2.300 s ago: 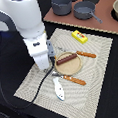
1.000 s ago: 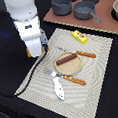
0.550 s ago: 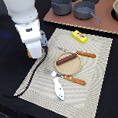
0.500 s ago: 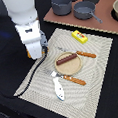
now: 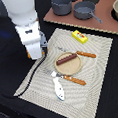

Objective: Interact with the objects in diverse but meaningful ways.

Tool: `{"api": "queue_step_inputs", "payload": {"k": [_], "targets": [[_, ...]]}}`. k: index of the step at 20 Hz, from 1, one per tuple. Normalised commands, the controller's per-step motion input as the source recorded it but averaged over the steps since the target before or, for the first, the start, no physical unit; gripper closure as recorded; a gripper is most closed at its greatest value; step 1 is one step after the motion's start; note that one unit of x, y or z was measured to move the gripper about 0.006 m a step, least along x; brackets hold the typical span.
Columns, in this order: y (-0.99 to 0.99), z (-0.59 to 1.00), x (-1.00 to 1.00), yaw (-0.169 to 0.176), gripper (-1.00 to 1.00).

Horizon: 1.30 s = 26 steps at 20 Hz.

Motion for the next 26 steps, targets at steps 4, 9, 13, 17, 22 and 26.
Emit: {"api": "queue_step_inputs", "payload": {"k": [4, 9, 13, 17, 22, 26], "targets": [[-0.09, -0.21, 0.27, -0.009, 1.0], [-0.1, -0.23, 0.22, -0.007, 1.0], [-0.04, -0.27, 0.01, 0.0, 1.0], [0.02, -0.11, 0.01, 0.0, -1.0], [0.21, 0.48, 0.25, -0.002, -1.0], [0.34, 0.98, 0.33, 0.0, -1.0]]}}
